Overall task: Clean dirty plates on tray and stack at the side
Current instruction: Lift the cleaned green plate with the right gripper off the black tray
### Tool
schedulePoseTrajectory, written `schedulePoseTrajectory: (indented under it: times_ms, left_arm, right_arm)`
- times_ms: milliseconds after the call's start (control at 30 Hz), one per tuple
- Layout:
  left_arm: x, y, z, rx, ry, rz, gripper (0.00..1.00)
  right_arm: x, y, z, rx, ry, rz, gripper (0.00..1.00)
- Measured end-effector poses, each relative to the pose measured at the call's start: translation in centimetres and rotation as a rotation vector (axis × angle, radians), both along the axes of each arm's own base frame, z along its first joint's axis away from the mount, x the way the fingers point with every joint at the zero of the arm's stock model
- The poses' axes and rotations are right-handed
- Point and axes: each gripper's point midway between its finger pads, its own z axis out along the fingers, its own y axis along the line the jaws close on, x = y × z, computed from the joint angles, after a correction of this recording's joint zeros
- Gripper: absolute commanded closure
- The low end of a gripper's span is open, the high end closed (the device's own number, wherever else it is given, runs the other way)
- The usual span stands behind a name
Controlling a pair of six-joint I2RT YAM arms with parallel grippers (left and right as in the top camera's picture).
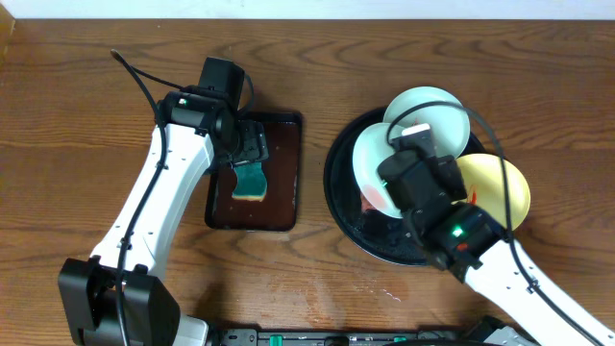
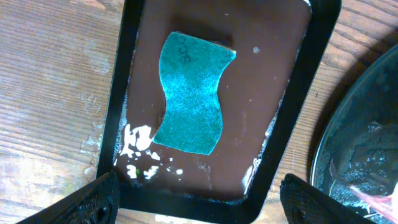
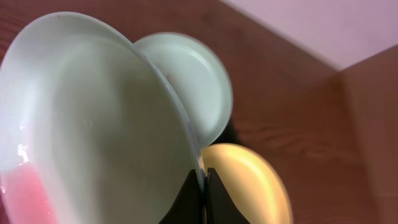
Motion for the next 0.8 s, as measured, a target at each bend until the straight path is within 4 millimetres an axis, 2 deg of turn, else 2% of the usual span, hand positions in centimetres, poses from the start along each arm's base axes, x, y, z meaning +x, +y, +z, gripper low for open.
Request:
schedulePoseTrajectory:
  times_ms: [133,300,800]
  left_arm:
    - [0.0,0.0,0.0,0.0,0.0,0.0,0.17]
    - [0.0,0.0,0.0,0.0,0.0,0.0,0.17]
    - [0.0,0.0,0.0,0.0,0.0,0.0,0.17]
  right_arm:
    - [-0.6,1.1,1.7,-0.116,-0.075,0.038,0.99]
    - [-0.9,2.0,2.7,-0.214,-0.109,0.087,0.99]
    - [-1.9,3.6,4.4,-0.356,-0.164,0.158,0.99]
